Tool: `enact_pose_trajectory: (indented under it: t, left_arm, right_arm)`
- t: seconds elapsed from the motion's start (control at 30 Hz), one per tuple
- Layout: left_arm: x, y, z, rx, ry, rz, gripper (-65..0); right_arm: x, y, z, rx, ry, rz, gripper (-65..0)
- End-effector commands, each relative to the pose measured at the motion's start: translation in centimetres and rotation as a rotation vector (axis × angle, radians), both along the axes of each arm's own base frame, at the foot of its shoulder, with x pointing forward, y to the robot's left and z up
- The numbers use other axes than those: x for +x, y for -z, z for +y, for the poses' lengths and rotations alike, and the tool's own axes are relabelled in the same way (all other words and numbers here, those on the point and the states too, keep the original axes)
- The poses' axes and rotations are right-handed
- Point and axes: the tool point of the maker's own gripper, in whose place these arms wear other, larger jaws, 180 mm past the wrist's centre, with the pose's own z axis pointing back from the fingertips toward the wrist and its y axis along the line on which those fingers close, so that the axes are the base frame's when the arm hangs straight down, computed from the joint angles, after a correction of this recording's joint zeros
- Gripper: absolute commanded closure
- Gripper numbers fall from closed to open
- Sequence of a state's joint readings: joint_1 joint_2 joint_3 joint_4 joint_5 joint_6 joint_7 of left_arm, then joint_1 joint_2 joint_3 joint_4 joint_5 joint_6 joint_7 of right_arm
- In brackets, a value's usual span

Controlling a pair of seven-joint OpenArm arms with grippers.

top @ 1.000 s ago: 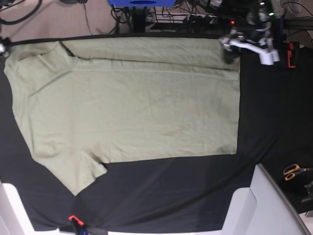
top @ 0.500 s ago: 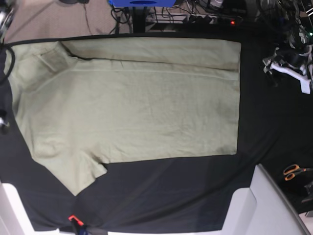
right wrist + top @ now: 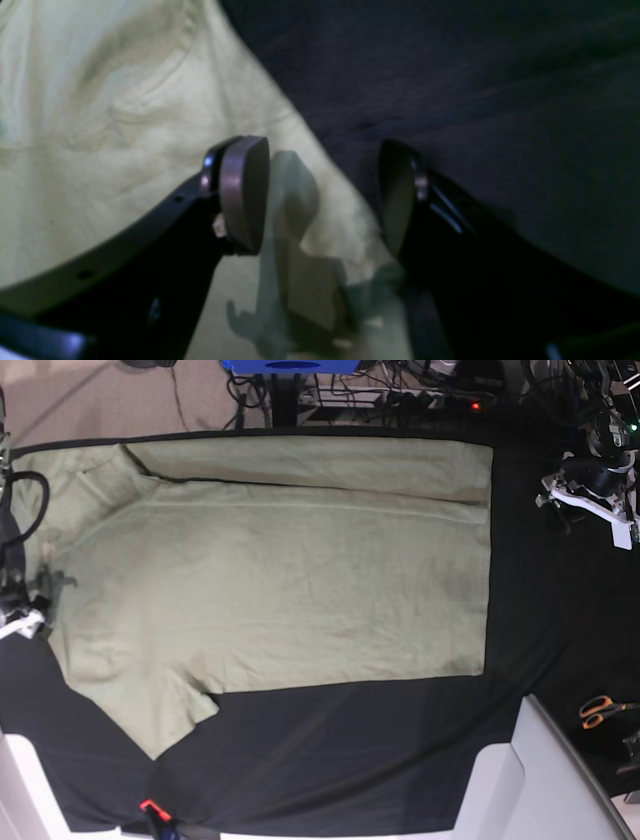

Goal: Fold the T-shirt properly
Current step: 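Move both grippers to the shirt's side edges near the sleeves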

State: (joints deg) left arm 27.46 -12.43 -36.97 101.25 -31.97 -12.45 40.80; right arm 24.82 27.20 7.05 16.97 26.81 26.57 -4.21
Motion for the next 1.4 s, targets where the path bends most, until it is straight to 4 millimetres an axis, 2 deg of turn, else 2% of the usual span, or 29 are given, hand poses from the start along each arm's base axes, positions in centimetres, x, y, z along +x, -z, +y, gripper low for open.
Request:
enact_pose_trajectory:
  t: [0.0, 0.2, 0.3, 0.37, 0.43, 0.47, 0.53, 0.57, 0.67, 0.87, 0.93, 1.17, 1.23, 1.37]
  left_arm:
    - [0.5, -1.0, 0.3, 0.015, 0.010, -0.034, -32.9]
    - [0.8, -1.1, 0.3, 0.013, 0.008, -0.042, -32.7]
    - [0.8, -1.1, 0.2, 0.012, 0.009, -0.042, -32.7]
    - [0.9, -1.1, 0.2, 0.012, 0.009, -0.042, -32.7]
    - [0.9, -1.1, 0.2, 0.012, 0.009, -0.042, -32.7]
    - [0.9, -1.1, 0.2, 0.012, 0.009, -0.042, -32.6]
    - [0.9, -1.1, 0.2, 0.011, 0.010, -0.042, -32.6]
    - [0.9, -1.0, 0.1, 0.010, 0.013, -0.041, -32.6]
    - [0.9, -0.9, -0.1, 0.003, 0.011, -0.042, -32.6]
    - [1.4, -0.8, -0.4, -0.011, 0.001, -0.055, -32.4]
    - [1.4, -0.8, -0.4, -0.011, 0.001, -0.055, -32.4]
    - [1.5, -0.8, -0.4, -0.012, 0.000, -0.057, -32.4]
    - [2.0, -1.1, -0.4, -0.013, 0.002, -0.070, -32.4]
    - [2.0, -0.3, -0.8, -0.028, 0.012, -0.051, -32.4]
  right_arm:
    - [1.6, -1.8, -0.9, -0.010, 0.009, -0.058, -33.6]
    - [1.2, -0.5, 1.1, -0.023, -0.064, -0.010, -33.0]
    - [1.3, -0.4, 1.3, -0.021, -0.068, -0.008, -30.6]
    - [1.3, -0.4, 1.3, -0.022, -0.069, -0.009, -20.1]
    - [1.3, -0.4, 1.4, -0.023, -0.070, -0.010, -2.7]
    - [1.4, -0.5, 1.3, -0.023, -0.070, -0.013, 0.0]
    - [1.6, -0.7, 1.4, -0.026, -0.072, -0.020, -2.0]
    - [1.6, -0.7, 1.4, -0.025, -0.071, -0.021, -0.2]
    - [2.2, -1.4, 1.5, -0.030, -0.084, -0.040, 0.0]
    - [1.5, -2.2, 3.5, -0.066, -0.209, -0.017, 0.0]
    - [1.1, -2.7, 3.4, -0.063, -0.209, -0.009, 0.0]
    - [-2.3, -3.1, 3.6, -0.036, -0.206, 0.070, 0.0]
    - [-3.3, -2.6, 4.9, -0.028, -0.237, 0.099, 0.0]
    - [-5.1, -2.3, 6.5, -0.039, -0.279, 0.114, 0.0]
